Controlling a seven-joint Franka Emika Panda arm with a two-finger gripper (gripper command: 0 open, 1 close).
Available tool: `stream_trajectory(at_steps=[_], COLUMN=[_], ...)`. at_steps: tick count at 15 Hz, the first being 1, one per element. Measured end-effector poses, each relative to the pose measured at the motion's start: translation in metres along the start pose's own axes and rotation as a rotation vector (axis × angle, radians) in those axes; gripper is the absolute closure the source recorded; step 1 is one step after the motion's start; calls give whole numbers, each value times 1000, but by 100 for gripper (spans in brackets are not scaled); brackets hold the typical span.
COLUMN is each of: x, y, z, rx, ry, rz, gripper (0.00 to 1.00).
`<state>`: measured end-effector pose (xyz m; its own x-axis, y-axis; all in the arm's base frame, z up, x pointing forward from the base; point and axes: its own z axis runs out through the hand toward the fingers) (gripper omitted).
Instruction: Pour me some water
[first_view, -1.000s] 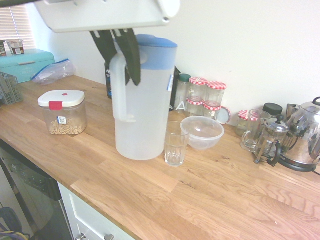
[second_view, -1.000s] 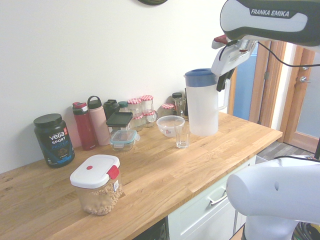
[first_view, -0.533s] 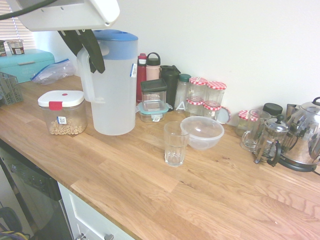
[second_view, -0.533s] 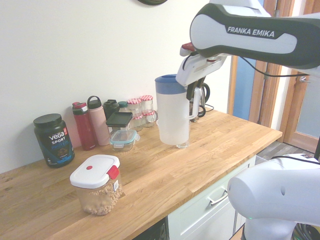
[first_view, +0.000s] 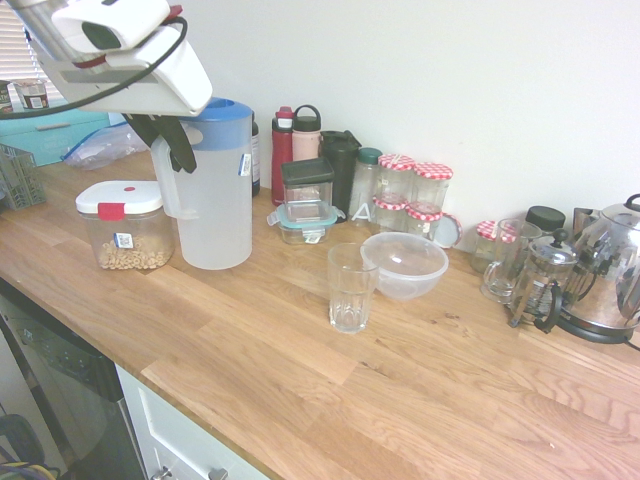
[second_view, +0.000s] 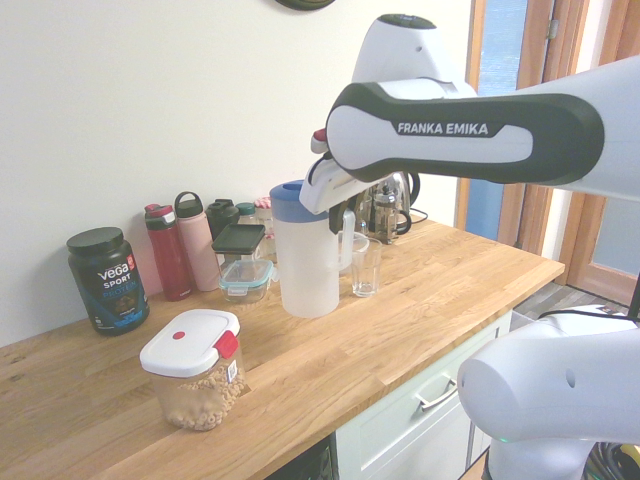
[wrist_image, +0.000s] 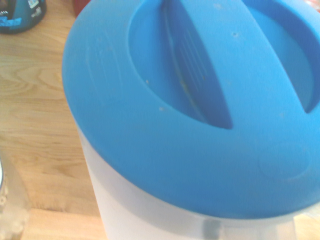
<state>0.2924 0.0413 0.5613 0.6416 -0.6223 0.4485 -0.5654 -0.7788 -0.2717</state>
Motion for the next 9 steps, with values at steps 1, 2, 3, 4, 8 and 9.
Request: stream_trajectory(at_steps=[1,2,3,4,8,9], x=[-1,-1,0,0,-4,-6], y=[-3,-6,-9,-11,-22,-25], z=[8,16,24,32,52,53], rx=[7,13,17,19,20,17], ry=[7,12,15,19,37,40], rz=[-1,-4,-7,-9,4,6], gripper=[100,100,100,100,100,100])
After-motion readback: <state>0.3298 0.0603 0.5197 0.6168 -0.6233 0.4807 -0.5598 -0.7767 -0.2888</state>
